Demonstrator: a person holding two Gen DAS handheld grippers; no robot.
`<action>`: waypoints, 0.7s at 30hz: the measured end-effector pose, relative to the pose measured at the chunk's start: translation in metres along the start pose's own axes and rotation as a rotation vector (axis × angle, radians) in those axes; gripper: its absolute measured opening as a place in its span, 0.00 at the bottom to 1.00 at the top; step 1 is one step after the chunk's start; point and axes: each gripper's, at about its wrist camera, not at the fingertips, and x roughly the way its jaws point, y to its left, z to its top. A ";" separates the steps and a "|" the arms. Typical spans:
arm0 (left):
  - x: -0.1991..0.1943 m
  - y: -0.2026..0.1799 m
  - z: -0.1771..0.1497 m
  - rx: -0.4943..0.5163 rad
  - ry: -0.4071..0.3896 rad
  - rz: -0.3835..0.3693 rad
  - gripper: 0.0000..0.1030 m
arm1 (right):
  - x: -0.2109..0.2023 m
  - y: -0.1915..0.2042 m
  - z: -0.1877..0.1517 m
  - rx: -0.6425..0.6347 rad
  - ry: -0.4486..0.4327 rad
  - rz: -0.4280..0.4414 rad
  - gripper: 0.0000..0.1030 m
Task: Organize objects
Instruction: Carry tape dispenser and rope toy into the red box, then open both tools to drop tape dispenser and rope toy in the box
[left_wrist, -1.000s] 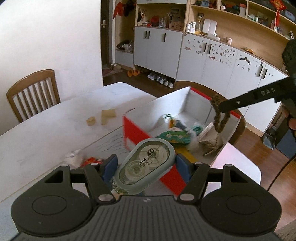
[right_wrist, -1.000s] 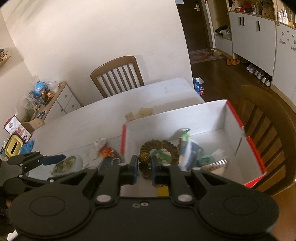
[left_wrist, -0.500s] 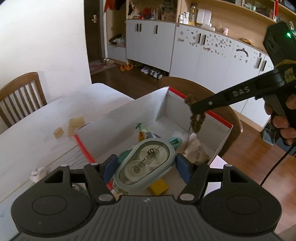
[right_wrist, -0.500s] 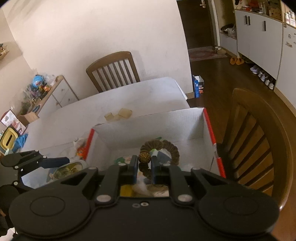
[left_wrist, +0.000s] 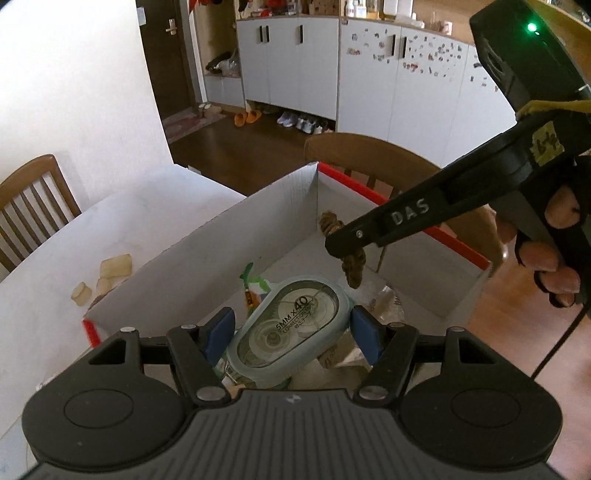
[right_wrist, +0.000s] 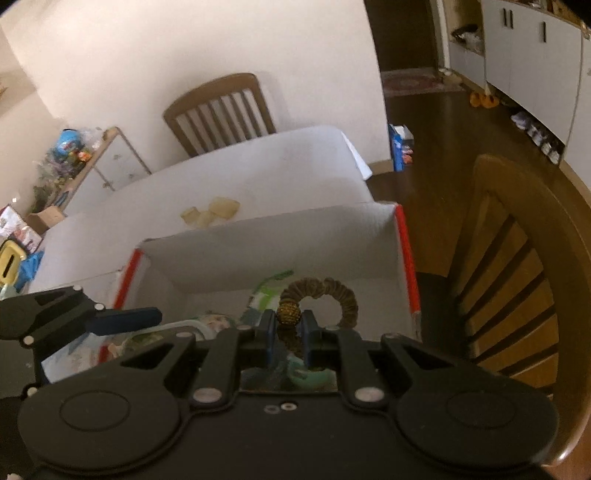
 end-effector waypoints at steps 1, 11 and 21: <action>0.004 -0.001 0.001 0.005 0.006 0.002 0.66 | 0.004 -0.003 0.000 0.008 0.006 0.000 0.12; 0.046 -0.005 0.012 0.034 0.073 0.040 0.66 | 0.032 -0.014 0.003 0.025 0.056 0.007 0.12; 0.067 -0.004 0.017 0.059 0.125 0.058 0.67 | 0.048 -0.019 0.008 0.049 0.072 0.002 0.14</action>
